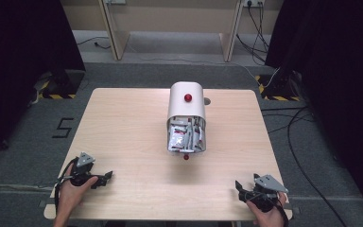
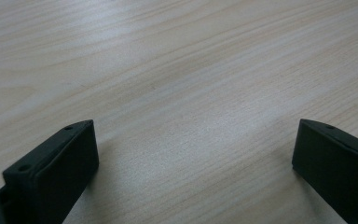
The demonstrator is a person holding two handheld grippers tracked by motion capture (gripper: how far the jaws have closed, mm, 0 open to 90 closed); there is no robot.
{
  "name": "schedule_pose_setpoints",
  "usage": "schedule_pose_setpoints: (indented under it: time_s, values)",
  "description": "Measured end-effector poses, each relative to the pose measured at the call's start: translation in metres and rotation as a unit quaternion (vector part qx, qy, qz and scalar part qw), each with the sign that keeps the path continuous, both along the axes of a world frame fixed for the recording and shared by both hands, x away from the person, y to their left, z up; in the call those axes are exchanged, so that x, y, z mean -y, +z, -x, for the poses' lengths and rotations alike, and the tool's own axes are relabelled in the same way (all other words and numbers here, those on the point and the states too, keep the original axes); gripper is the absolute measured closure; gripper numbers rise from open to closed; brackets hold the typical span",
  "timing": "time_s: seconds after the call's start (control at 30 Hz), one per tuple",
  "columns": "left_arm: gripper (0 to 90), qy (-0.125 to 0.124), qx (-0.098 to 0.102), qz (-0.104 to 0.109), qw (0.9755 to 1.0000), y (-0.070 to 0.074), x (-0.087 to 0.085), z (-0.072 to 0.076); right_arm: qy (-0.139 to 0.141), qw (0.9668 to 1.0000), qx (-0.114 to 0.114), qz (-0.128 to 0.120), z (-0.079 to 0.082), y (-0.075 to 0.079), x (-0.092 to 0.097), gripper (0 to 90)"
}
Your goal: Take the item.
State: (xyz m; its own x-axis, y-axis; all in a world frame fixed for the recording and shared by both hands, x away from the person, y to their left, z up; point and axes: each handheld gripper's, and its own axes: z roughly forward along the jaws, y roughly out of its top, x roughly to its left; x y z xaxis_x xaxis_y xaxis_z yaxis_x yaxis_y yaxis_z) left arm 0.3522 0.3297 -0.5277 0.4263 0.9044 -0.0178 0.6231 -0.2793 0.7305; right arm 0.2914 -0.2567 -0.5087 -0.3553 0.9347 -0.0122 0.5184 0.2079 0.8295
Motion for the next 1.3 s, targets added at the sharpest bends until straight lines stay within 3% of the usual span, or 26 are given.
schedule_pose_setpoints:
  time_s: [0.23,0.43,0.73,1.3]
  values:
    - [0.0,0.0,0.0,0.0,1.0,0.0,0.0,0.0,-0.001,0.9999,0.004,0.012,-0.007,0.012,-0.005,25.2]
    - [0.0,0.0,0.0,0.0,1.0,0.0,0.0,0.0,0.001,0.9997,0.021,0.012,-0.013,0.031,-0.012,25.7]
    - [0.0,0.0,0.0,0.0,1.0,0.0,0.0,0.0,0.017,0.9994,0.031,0.003,-0.023,0.05,-0.027,26.1]
    - [0.0,0.0,0.0,0.0,1.0,0.0,0.0,0.0,0.04,0.9976,0.056,-0.01,-0.026,0.082,-0.047,26.1]
